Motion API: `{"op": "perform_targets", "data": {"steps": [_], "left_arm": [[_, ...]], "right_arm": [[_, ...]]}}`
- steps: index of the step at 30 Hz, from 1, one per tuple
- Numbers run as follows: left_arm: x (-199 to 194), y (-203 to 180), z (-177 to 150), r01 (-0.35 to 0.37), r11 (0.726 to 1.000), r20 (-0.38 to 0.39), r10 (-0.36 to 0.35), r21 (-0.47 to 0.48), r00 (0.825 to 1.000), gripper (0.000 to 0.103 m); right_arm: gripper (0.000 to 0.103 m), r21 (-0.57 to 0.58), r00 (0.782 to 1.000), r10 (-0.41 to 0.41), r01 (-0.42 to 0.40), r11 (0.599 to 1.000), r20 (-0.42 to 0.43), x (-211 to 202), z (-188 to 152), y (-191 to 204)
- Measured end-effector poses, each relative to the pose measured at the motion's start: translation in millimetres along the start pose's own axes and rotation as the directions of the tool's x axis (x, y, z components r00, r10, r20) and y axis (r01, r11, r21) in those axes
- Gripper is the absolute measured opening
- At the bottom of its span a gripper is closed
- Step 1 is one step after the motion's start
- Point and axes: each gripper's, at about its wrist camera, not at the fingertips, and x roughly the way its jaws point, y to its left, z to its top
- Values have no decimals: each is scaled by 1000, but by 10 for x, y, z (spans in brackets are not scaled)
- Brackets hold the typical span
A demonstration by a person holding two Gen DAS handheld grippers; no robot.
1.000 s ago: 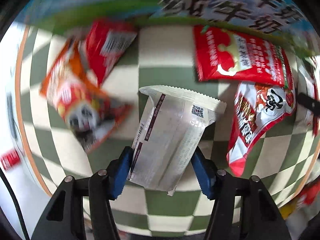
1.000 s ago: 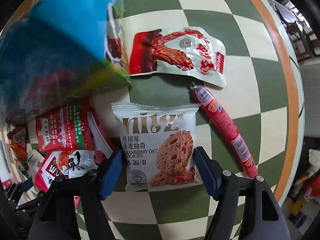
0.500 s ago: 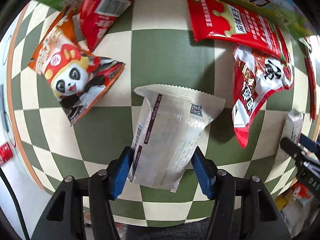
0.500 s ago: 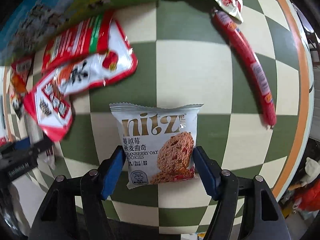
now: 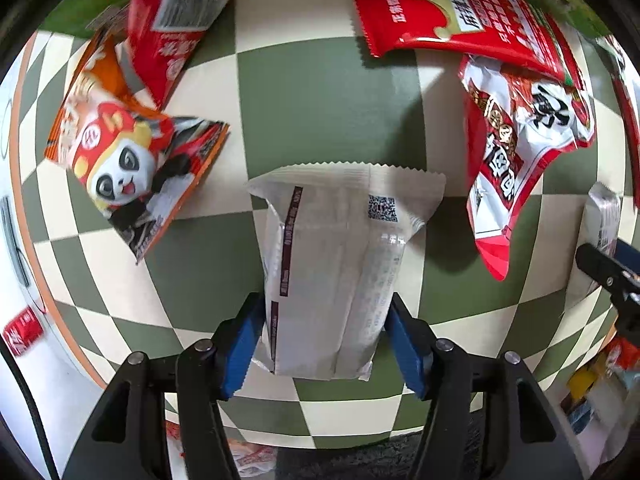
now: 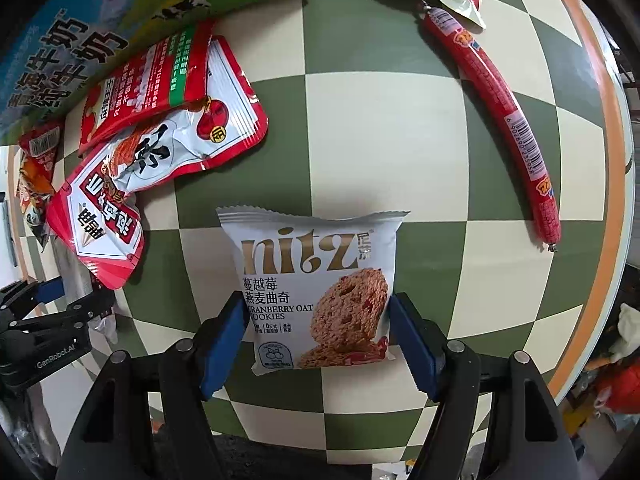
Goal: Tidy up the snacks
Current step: 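Carry both packets into the box and open both tools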
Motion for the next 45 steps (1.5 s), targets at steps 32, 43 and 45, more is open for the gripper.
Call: {"op": "perform_targets", "data": {"steps": [32, 43, 45], "left_arm": [[-2344, 693, 11, 259, 966, 399, -243, 16, 884, 51], [-2110, 1157, 1209, 289, 951, 284, -247, -114, 926, 52], [-2081, 1153, 1282, 268, 957, 269, -230, -114, 935, 52]], "right_arm": [[74, -225, 892, 338, -278, 934, 301, -2223, 46, 800], [74, -225, 888, 354, -296, 928, 292, -2200, 1050, 1583], [74, -220, 896, 356, -303, 927, 267, -2045, 1193, 1689]]}}
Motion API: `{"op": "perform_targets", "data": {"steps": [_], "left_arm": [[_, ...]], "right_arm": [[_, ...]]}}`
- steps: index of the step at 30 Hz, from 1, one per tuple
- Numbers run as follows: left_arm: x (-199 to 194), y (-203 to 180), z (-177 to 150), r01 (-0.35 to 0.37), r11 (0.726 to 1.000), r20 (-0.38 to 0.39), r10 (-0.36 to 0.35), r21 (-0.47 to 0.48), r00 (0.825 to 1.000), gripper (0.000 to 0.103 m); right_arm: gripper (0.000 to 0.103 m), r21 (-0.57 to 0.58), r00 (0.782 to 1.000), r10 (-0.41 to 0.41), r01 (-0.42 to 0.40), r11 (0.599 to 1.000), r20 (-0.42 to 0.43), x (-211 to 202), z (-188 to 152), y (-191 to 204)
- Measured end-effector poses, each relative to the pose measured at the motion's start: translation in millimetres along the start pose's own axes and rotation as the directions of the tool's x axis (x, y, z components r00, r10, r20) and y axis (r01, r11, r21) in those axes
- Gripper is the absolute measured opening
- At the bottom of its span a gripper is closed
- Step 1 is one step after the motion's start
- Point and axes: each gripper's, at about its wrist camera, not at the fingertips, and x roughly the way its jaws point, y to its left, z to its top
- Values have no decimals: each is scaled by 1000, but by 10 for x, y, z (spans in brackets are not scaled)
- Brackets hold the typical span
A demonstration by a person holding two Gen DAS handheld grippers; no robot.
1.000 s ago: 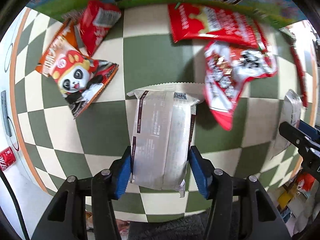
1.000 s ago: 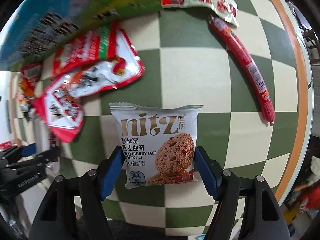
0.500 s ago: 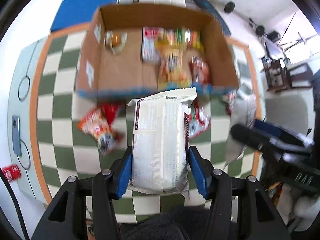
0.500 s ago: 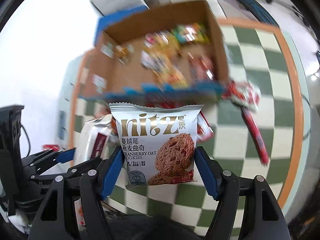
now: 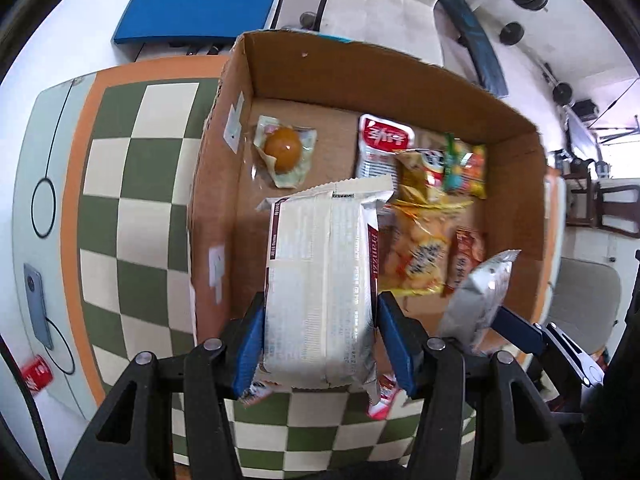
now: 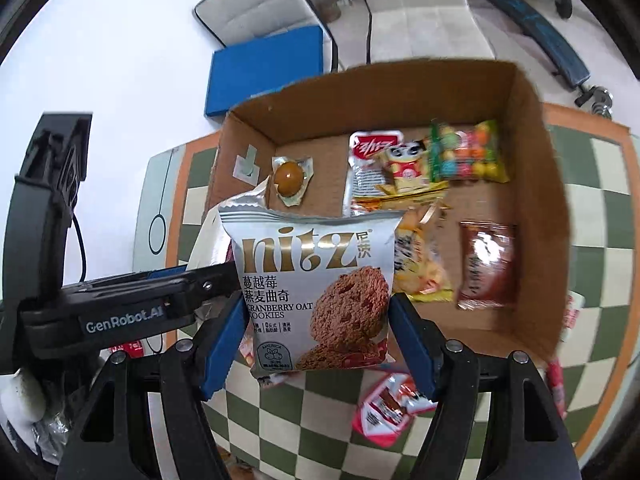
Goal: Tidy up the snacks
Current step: 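Carry both packets into the box and open both tools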
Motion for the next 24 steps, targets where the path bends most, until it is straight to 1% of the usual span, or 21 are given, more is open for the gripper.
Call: {"op": "perform_targets", "data": {"steps": [2, 6, 8, 9, 11, 12, 13, 17, 24], "left_arm": [[72, 21, 58, -8, 1000, -15, 8, 0, 1000, 52], [156, 60, 113, -16, 1000, -40, 15, -13, 999, 53], [199, 69, 129, -5, 1000, -56, 4, -6, 998, 53], [213, 74, 131, -17, 1000, -56, 17, -3, 998, 53], [220, 72, 136, -43, 999, -43, 43, 13, 998, 54], [217, 67, 140, -51, 999, -41, 52, 17, 998, 55], [217, 75, 151, -56, 998, -38, 57, 15, 998, 59], [179, 74, 160, -57, 998, -27, 58, 21, 998, 62], [106, 62, 144, -36, 999, -22, 37, 19, 999, 64]], "right_arm": [[74, 4, 1000, -18, 18, 1000, -21, 190, 61, -13], [75, 19, 997, -26, 27, 999, -78, 533, 150, -56], [75, 22, 996, -29, 32, 999, -88, 617, 165, -67], [76, 22, 994, -37, 39, 999, -98, 660, 173, -71], [81, 23, 994, -41, 43, 999, -99, 695, 178, -77], [81, 22, 994, -55, 57, 998, -93, 693, 182, -79], [82, 16, 994, -68, 69, 997, -89, 696, 187, -77], [83, 14, 992, -79, 81, 997, -100, 738, 214, -82], [84, 12, 989, -104, 106, 994, -101, 781, 231, -91]]}}
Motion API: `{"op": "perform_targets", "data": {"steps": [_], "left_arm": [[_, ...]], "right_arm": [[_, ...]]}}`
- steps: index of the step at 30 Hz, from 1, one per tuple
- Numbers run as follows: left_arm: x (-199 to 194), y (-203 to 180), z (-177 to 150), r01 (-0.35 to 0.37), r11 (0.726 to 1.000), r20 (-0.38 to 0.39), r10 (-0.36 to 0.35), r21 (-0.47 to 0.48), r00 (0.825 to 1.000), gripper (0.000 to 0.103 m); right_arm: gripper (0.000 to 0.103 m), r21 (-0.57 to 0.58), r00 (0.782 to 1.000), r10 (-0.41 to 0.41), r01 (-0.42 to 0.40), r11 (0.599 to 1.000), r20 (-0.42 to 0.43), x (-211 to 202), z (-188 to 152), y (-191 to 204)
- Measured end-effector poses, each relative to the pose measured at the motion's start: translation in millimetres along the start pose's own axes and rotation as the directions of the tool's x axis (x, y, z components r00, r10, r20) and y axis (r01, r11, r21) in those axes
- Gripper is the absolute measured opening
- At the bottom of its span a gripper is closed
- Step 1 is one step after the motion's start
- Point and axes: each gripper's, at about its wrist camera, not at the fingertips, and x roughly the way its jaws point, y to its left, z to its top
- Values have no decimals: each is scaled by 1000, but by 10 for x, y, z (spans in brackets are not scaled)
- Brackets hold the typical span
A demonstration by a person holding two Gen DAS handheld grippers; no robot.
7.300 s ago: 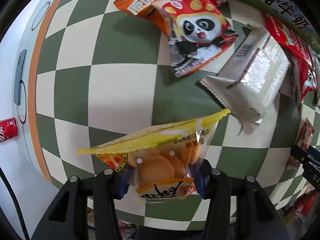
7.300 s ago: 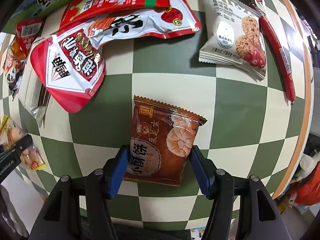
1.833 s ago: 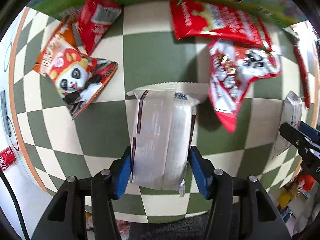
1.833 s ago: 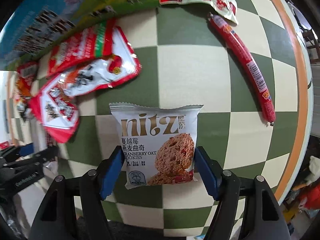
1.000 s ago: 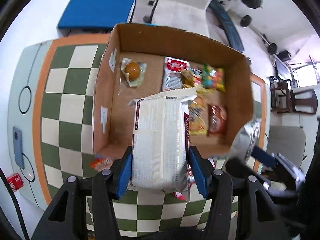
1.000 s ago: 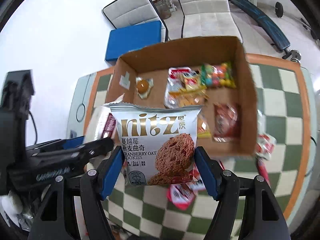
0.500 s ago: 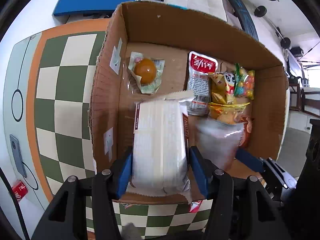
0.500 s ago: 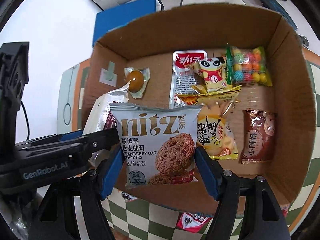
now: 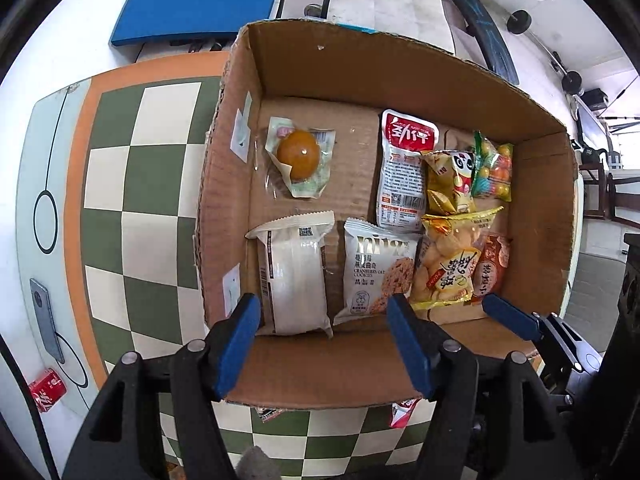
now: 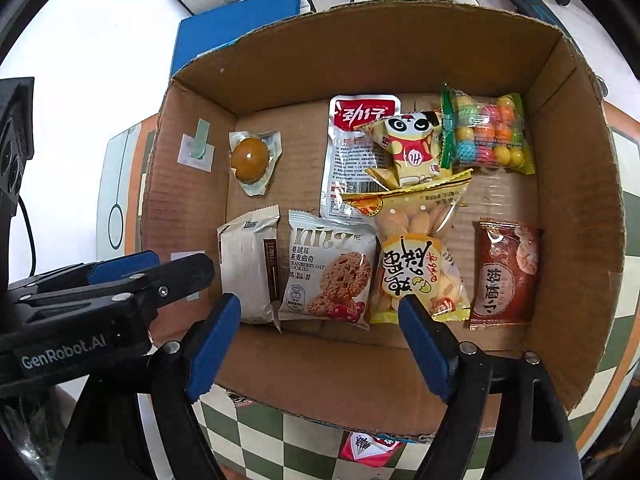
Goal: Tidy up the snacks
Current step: 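Carry both packets into the box and open both tools, then grasp the orange sunflower-seed bag with the left tool while the right tool grasps the red chicken pouch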
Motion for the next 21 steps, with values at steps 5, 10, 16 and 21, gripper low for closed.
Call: {"op": "perform_targets", "data": {"steps": [5, 10, 16, 21], "left_arm": [[-189, -28, -146, -2, 1000, 90, 2, -11, 996, 64], [-567, -13, -589, -51, 998, 267, 57, -27, 962, 64], [-697, 169, -1323, -43, 988, 343, 91, -146, 935, 64], [-272, 364, -1678, -30, 977, 228, 80, -213, 970, 64]], "right_arm": [[84, -4, 1000, -8, 9, 1000, 23, -185, -103, -42], [89, -29, 990, -28, 33, 999, 141, -542, -323, -73], [89, 39, 982, -4, -3, 999, 191, -848, -845, -248], [89, 206, 987, 0, -33, 978, 159, -795, -1425, -642]]}}
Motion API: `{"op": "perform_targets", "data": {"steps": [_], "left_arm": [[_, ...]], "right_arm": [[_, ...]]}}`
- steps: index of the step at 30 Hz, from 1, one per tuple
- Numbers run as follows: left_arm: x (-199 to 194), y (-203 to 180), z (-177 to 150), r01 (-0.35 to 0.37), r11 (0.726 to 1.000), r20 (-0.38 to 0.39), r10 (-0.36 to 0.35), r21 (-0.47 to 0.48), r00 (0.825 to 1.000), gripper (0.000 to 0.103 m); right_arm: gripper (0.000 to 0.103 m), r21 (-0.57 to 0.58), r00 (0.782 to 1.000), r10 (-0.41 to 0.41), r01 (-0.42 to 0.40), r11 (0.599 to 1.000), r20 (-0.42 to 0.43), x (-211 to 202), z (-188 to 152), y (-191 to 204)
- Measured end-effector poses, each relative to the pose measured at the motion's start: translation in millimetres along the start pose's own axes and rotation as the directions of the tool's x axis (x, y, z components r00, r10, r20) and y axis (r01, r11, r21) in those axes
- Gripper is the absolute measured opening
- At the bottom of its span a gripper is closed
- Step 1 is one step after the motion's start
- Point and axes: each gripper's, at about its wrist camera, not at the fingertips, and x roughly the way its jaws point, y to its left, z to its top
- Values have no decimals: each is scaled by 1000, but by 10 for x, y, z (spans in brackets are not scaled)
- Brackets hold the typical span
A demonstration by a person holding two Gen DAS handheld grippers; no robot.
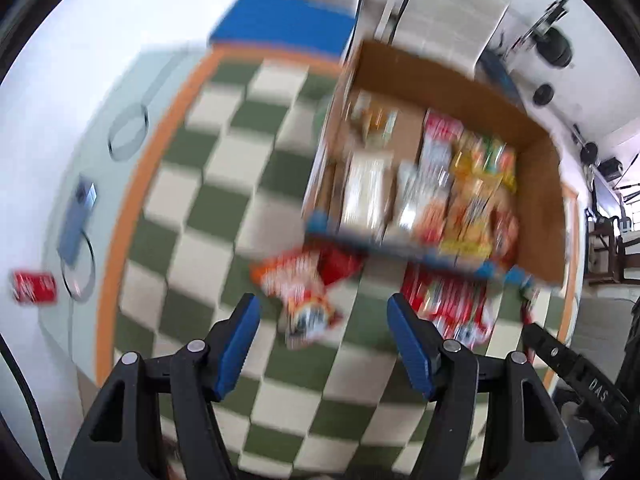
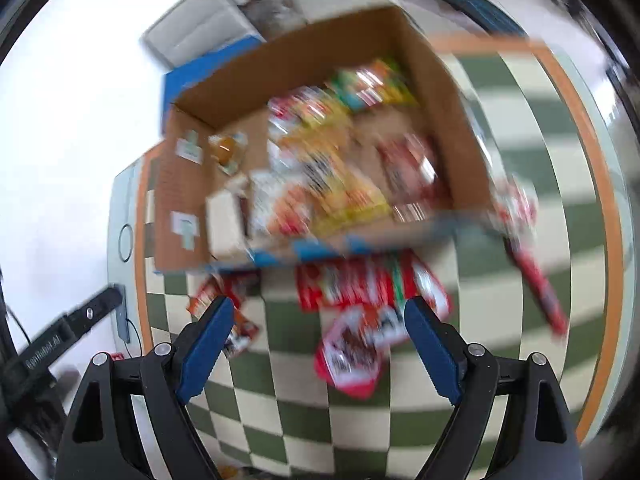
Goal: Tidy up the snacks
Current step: 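Grasp the orange sunflower-seed bag with the left tool while the right tool grasps the red chicken pouch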
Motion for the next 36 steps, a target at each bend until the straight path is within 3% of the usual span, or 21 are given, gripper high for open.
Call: {"op": "perform_targets", "data": {"steps": [2, 5, 8, 15, 19, 24, 28, 31, 36], "left_arm": [[332, 142, -77, 37, 998, -112, -42, -47, 993, 64], [677, 307, -90, 58, 991, -192, -81, -123, 978, 64], [955, 402, -56, 73, 979, -240, -118, -191, 964, 64], [1374, 430, 110, 79, 962, -293, -157, -260, 943, 64], [1558, 378, 211, 44, 971, -323, -121, -235, 939, 64], [1575, 269, 210, -13, 987, -299, -35, -157, 954, 64], [1568, 135, 67, -51, 997, -290, 32, -57, 957, 64], [1554, 100, -85, -68, 997, -272, 60, -21, 960, 63], [1515, 13, -378, -77, 996, -274, 88, 49, 958, 63]], "right_arm": [[89, 85, 1000, -8, 10, 996, -29, 165, -217, -229], [89, 174, 994, -3, 23, 985, -113, 538, -408, -458], [89, 206, 988, -20, 52, 977, -156, 842, -503, -564], [89, 274, 987, -38, 81, 958, -157, 1233, -504, -617], [89, 280, 984, -64, 109, 954, -164, 1392, -406, -514], [91, 223, 969, -154, 197, 955, -193, 1574, -381, -295], [84, 112, 955, -224, 249, 962, -194, 1626, -443, -113], [67, -3, 940, -284, 289, 957, -188, 1635, -547, 31], [66, -94, 932, -289, 275, 957, -217, 1622, -811, 28]]}}
